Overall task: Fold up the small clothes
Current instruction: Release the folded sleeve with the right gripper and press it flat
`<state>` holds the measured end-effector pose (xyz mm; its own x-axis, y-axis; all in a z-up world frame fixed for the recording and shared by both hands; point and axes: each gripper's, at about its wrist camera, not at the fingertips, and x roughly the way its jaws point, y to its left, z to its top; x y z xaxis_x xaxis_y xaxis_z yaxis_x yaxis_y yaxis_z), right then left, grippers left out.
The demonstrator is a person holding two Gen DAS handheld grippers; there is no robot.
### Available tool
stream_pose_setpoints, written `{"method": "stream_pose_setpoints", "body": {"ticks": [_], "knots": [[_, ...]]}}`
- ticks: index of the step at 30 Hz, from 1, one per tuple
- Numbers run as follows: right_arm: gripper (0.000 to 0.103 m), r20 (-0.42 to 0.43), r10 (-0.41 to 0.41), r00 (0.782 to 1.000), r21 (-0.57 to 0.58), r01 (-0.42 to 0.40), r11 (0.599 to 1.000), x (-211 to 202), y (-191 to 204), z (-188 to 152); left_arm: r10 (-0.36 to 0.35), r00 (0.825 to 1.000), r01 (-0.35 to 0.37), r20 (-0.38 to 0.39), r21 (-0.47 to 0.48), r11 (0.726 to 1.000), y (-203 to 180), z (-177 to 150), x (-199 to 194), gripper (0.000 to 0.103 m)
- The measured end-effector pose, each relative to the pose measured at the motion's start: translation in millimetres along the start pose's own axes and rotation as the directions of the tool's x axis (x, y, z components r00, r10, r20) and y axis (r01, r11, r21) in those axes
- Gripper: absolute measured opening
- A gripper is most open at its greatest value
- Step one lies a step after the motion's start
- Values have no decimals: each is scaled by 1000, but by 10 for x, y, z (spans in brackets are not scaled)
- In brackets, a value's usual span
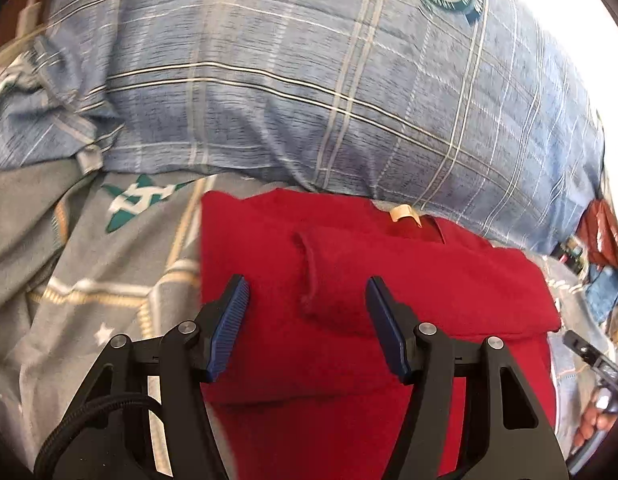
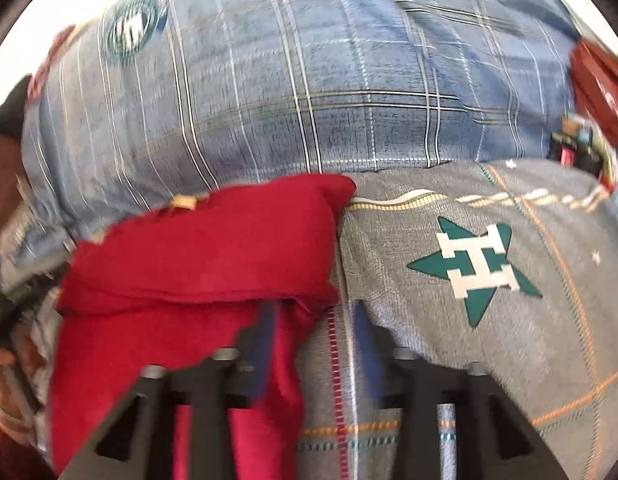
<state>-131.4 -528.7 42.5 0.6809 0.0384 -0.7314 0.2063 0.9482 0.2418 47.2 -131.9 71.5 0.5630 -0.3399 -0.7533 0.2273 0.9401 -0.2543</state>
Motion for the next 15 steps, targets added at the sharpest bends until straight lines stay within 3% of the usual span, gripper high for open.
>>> {"method": "stream_pose_setpoints", "body": {"ticks": [2, 4, 5, 7, 9, 11, 15], "knots": [[47, -2, 35, 999, 23, -35, 999, -39, 3, -1, 44, 998, -43, -51, 22, 999, -99, 34, 145, 61], [47, -7, 46, 999, 9, -46, 999, -80, 46, -2, 43, 995, -41, -85, 30, 999, -169, 37, 267, 62], [47, 0, 42, 999, -3, -42, 999, -111, 70, -12, 86, 990, -81, -110, 50, 995, -205, 40, 349, 62], [47, 13, 38, 999, -21, -38, 999, -171, 96, -35, 122, 986, -116, -114, 60, 991, -237, 39, 408, 51], [47, 12, 44, 999, -27, -44, 999, -194, 91, -62, 139, 985, -131, -100, 79, 988, -280, 76, 369, 26], [47, 10, 43, 999, -26, -43, 999, -195, 72, -82, 121, 989, -113, -87, 88, 990, -293, 123, 282, 17], [47, 15, 39, 999, -2, -39, 999, -192, 15, -80, 31, 999, -30, -21, 68, 997, -262, 277, -94, 14]]}}
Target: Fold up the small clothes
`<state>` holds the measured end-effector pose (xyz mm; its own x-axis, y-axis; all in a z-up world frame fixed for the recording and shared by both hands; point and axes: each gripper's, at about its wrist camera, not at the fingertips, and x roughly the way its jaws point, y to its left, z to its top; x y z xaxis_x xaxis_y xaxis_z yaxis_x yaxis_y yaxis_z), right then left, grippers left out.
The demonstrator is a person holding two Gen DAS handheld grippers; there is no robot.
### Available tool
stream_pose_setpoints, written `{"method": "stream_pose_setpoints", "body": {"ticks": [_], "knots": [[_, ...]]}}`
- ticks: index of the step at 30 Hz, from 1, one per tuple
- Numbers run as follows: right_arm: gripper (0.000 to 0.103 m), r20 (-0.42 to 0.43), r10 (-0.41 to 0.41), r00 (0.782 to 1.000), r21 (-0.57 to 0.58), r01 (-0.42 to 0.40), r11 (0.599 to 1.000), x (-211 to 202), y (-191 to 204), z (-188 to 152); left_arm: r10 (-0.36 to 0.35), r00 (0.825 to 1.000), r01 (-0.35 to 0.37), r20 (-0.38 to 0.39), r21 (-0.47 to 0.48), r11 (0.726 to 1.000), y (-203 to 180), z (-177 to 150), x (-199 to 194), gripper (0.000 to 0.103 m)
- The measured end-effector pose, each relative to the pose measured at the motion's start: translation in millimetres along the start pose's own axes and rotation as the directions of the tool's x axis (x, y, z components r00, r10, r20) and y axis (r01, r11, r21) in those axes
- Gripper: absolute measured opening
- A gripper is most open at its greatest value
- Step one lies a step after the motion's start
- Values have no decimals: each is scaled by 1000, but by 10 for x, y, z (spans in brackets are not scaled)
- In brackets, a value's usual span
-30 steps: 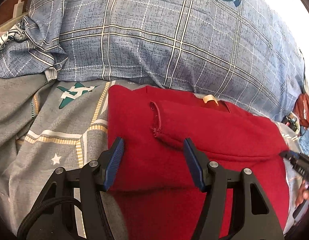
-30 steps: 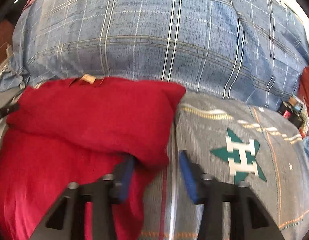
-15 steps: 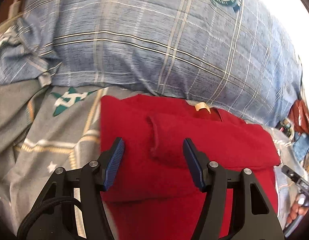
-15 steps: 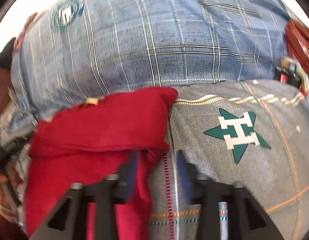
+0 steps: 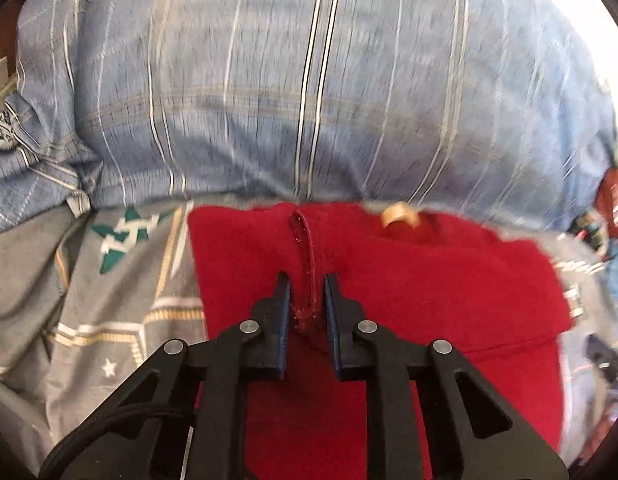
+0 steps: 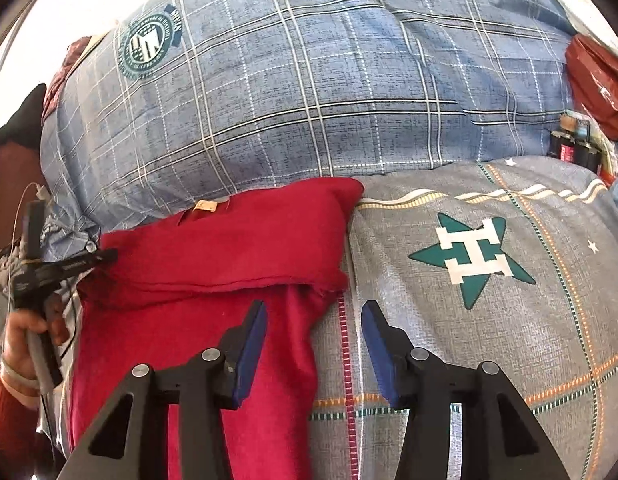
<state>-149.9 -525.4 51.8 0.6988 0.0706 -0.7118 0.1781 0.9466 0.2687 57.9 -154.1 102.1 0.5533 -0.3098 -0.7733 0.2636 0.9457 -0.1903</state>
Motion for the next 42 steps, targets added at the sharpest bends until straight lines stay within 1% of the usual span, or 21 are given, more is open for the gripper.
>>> {"method": "stream_pose_setpoints", "body": {"ticks": [2, 5, 7, 10, 13, 14, 15, 17, 18, 21, 25, 29, 31, 32, 33, 34, 35, 36, 37, 40, 42], "knots": [[47, 1, 3, 1000, 10, -3, 1000, 4, -8, 8, -34, 999, 34, 24, -29, 999, 69, 22, -129, 14], [47, 0, 1, 1000, -6, -1, 1000, 20, 32, 14, -37, 998, 40, 44, -64, 997, 229, -26, -231, 14], [48, -3, -11, 1000, -33, 11, 999, 53, 84, 13, -64, 998, 63, -6, -80, 995, 329, -111, -115, 14], [49, -29, -40, 999, -67, 38, 997, 151, 147, 10, -37, 996, 28, -78, -109, 994, 454, -232, 104, 14], [50, -43, -31, 999, -69, 28, 997, 183, 186, 4, -59, 994, 46, -89, -138, 989, 493, -282, 148, 15], [51, -40, -33, 999, -75, 30, 997, 184, 201, 3, -75, 994, 62, -81, -153, 986, 505, -273, 120, 18], [53, -40, -39, 998, -84, 36, 996, 189, 215, 0, -87, 994, 74, -70, -166, 983, 520, -255, 82, 27], [55, -47, -64, 997, -109, 59, 992, 222, 244, -8, -107, 993, 97, -43, -181, 979, 548, -200, -13, 41], [55, -52, -72, 996, -120, 66, 991, 242, 253, -16, -115, 993, 108, -28, -187, 976, 563, -172, -73, 45], [56, -63, -62, 996, -112, 55, 992, 262, 248, -48, -105, 994, 103, -2, -186, 977, 581, -115, -187, 45], [56, -74, -42, 996, -88, 36, 995, 291, 228, -90, -110, 994, 108, -6, -156, 982, 495, -104, -182, 45], [56, -81, -23, 996, -74, 17, 997, 299, 232, -108, -48, 998, 45, -31, -101, 994, 303, -89, -30, 45], [56, -80, -14, 997, -71, 8, 997, 285, 241, -111, -24, 999, 21, -46, -73, 997, 212, -59, 88, 44], [56, -80, -10, 997, -70, 4, 998, 281, 246, -115, -13, 998, 10, -55, -49, 999, 163, -45, 154, 40], [56, -81, -6, 997, -70, 0, 998, 278, 249, -119, 14, 997, -15, -74, -4, 1000, 88, -28, 250, 27], [56, -82, -3, 997, -71, -3, 998, 276, 254, -124, 50, 994, -47, -93, 34, 998, 38, -15, 326, 19], [56, -82, -1, 997, -70, -4, 998, 274, 260, -130, 90, 991, -84, -102, 62, 995, 1, -2, 385, 9], [56, -82, 1, 997, -69, -6, 998, 270, 262, -132, 96, 990, -89, -102, 73, 993, -25, 18, 392, 8], [56, -81, 3, 997, -68, -8, 998, 263, 265, -132, 78, 992, -71, -97, 76, 995, -43, 43, 352, 7], [56, -68, 7, 998, -67, -11, 998, 220, 271, -143, 41, 999, -40, -12, 113, 993, -140, 162, 22, 6], [57, -64, 7, 998, -66, -11, 998, 210, 263, -143, 0, 1000, -3, 27, 106, 994, -142, 253, -195, 5]]}}
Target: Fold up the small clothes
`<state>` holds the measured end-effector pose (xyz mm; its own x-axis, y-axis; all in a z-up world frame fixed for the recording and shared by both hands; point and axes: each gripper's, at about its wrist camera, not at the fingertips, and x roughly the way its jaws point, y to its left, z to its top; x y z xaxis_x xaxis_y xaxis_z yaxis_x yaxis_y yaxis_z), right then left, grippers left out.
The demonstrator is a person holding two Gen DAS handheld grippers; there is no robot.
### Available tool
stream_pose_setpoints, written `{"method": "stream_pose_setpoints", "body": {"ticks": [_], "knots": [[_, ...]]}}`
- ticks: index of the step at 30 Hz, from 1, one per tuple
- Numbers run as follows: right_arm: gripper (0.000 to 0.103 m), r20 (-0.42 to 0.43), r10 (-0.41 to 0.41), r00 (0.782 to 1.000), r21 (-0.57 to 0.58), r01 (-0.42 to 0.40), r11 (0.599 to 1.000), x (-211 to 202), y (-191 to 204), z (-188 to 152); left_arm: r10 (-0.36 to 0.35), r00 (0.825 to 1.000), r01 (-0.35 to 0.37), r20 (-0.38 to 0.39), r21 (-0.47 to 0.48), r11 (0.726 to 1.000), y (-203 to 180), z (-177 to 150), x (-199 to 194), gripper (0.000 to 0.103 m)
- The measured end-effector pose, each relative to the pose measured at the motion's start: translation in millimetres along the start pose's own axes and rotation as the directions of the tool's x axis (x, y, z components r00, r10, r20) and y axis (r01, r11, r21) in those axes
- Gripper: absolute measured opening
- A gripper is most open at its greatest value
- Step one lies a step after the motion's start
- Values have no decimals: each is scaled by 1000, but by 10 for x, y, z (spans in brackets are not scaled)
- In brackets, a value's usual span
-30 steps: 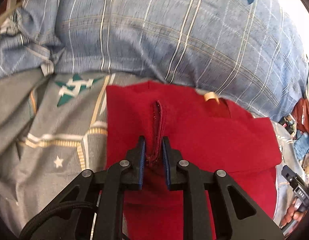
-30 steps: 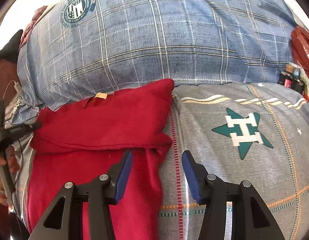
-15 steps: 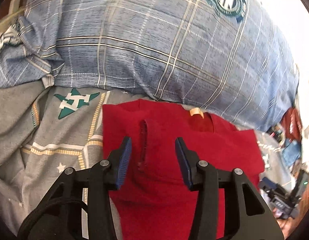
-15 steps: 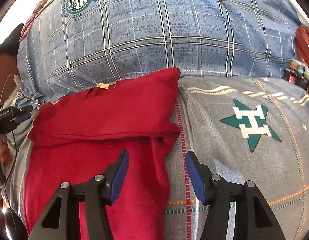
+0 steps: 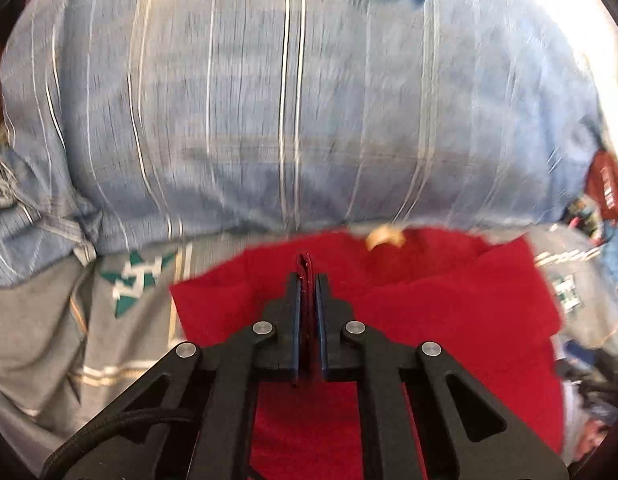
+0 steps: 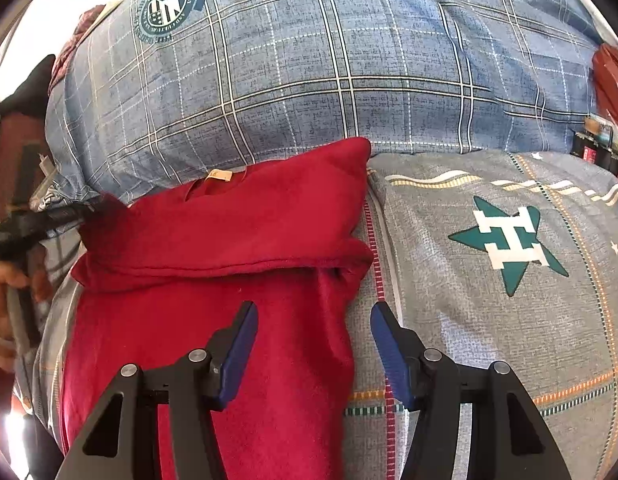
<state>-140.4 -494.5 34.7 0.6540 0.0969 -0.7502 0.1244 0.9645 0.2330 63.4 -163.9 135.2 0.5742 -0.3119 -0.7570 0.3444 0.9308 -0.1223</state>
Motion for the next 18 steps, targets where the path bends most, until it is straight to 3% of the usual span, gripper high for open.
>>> {"method": "stream_pose_setpoints", "body": {"ticks": [3, 5, 11, 14, 15, 16, 18], "knots": [[57, -4, 4, 1000, 15, -4, 1000, 20, -11, 9, -38, 999, 39, 35, -36, 999, 121, 71, -216, 5], [57, -4, 5, 1000, 21, -5, 1000, 12, -7, 13, -25, 999, 28, 41, -84, 996, 294, 17, -270, 5], [60, 6, -22, 1000, 7, 22, 1000, 40, 12, 96, 2, 994, -22, -107, -193, 981, 597, -390, 217, 5], [59, 5, -48, 999, -22, 48, 999, 177, 81, 204, 8, 993, -33, -118, -215, 976, 611, -458, 311, 5], [55, -8, -94, 996, -45, 94, 995, 268, 105, 253, -3, 993, -24, -116, -232, 972, 626, -454, 316, 5], [33, -16, -122, 992, -61, 121, 991, 324, 113, 278, -7, 993, -20, -114, -236, 972, 630, -449, 308, 5], [25, -23, -160, 987, -73, 158, 985, 374, 82, 313, 0, 994, -23, -108, -214, 977, 602, -429, 295, 5]]}}
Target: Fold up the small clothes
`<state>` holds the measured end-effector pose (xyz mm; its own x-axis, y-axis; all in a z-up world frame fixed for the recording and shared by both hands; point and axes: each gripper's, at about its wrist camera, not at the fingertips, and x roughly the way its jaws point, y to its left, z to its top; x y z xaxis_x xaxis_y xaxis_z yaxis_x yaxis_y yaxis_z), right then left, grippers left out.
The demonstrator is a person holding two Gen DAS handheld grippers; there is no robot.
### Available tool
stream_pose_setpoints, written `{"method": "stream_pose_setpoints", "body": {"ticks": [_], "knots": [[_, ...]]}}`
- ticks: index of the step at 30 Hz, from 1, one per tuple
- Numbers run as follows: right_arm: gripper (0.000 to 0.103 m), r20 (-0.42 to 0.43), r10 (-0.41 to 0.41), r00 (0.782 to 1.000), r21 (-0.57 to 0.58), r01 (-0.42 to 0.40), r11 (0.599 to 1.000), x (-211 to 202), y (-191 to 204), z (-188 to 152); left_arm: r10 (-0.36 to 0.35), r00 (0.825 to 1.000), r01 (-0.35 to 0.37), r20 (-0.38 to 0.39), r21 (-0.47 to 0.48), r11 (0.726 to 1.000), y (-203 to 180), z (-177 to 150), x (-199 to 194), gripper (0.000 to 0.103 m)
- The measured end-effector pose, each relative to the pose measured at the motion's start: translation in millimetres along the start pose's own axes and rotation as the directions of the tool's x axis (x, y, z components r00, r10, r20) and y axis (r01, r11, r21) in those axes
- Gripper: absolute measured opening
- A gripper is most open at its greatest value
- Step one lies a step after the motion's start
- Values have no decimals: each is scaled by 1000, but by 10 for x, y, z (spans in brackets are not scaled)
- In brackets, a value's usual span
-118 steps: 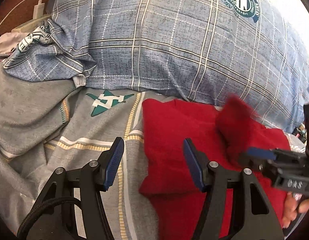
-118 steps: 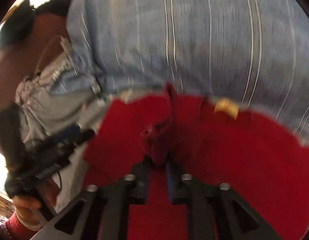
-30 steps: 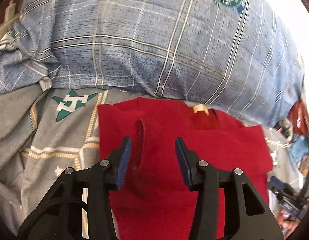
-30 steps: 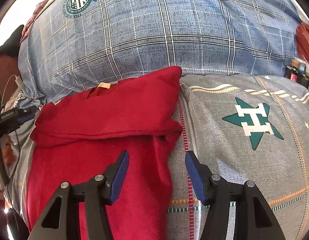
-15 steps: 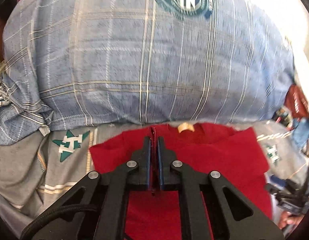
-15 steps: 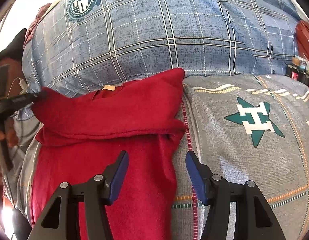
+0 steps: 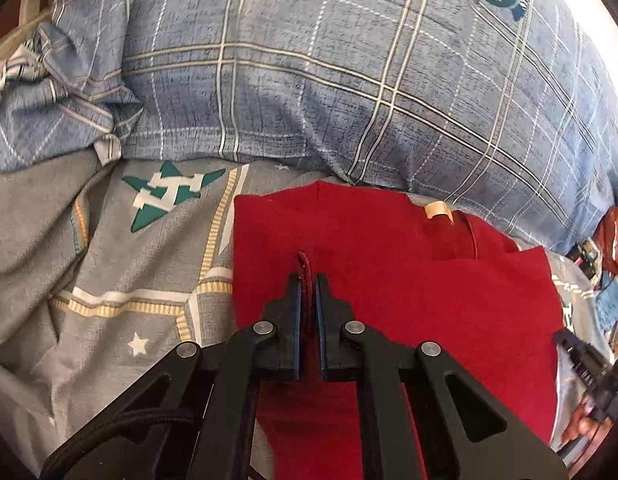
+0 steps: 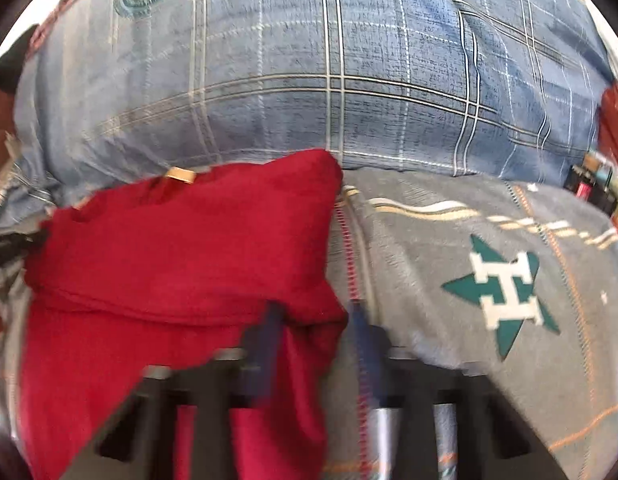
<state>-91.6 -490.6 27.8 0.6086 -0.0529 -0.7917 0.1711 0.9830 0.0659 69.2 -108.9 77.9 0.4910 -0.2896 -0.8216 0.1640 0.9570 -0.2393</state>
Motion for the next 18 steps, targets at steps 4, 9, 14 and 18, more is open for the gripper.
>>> {"method": "stream_pose_setpoints", "body": {"ticks": [4, 9, 14, 18], "knots": [[6, 17, -103, 995, 33, 103, 994, -115, -180, -111, 35, 999, -35, -1, 40, 999, -53, -24, 71, 6], [9, 9, 22, 1000, 184, -23, 983, -249, -522, -239, 20, 1000, -20, 6, -2, 1000, -14, -15, 68, 10], [89, 118, 158, 980, 242, -183, 953, -269, -491, 78, 33, 999, -33, -2, -3, 999, -30, -11, 95, 10], [80, 60, 213, 975, 248, -221, 943, 169, -316, 407, 37, 999, -37, -15, -9, 999, -46, 20, 103, 10]]}}
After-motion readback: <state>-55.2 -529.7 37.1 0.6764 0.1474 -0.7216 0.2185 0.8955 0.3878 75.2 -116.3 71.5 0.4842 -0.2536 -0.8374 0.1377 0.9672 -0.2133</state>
